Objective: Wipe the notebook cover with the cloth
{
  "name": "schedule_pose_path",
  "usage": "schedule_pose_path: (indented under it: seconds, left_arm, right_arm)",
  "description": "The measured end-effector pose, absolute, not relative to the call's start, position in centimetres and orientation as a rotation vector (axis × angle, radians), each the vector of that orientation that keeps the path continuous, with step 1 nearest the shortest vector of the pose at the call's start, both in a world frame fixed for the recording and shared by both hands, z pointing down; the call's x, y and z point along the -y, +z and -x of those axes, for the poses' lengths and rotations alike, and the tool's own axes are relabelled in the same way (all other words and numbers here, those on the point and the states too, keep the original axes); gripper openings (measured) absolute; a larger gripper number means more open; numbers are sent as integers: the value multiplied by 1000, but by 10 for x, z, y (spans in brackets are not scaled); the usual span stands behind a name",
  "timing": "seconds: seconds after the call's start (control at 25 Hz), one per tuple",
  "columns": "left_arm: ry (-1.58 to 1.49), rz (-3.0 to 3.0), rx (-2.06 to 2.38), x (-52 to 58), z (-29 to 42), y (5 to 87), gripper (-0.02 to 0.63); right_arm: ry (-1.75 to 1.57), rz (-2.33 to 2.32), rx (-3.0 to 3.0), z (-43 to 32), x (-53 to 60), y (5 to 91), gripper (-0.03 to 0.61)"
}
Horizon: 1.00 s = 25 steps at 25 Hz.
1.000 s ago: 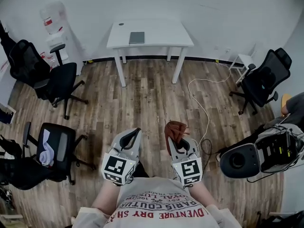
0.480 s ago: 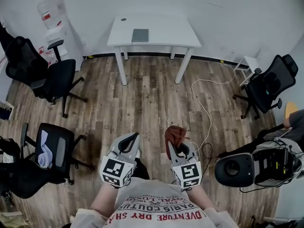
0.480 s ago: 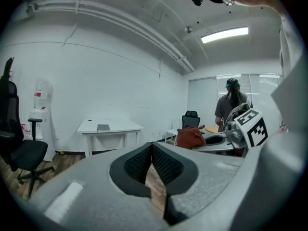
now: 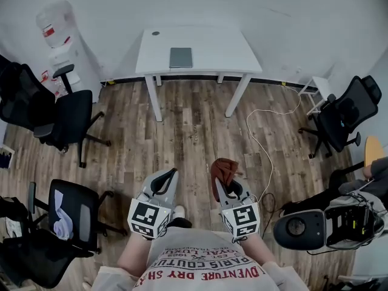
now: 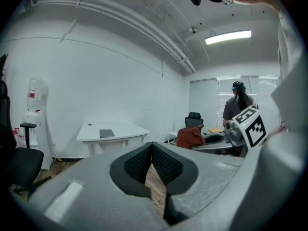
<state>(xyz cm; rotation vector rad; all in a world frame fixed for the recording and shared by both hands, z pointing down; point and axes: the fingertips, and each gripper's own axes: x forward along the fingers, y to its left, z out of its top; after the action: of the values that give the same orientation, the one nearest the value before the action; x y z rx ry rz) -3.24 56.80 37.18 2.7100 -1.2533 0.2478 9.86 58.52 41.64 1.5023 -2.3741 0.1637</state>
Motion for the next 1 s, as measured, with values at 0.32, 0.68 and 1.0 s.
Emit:
schedule_pose_path:
  seconds: [0.32,0.68,1.0]
  left_arm:
    - [244,-2714,1237,-503,86,369,9]
    - [243,-2655,1265,-458,122,394,9]
    - [218,-2602,1303,-388,126,409,9]
  right_arm:
    - [235,-1571,2367,-60,-520,412,78]
    - [239,-1595,2330,-48,-464,426,78]
    - [266,-1515,2359,-39,-384,438,78]
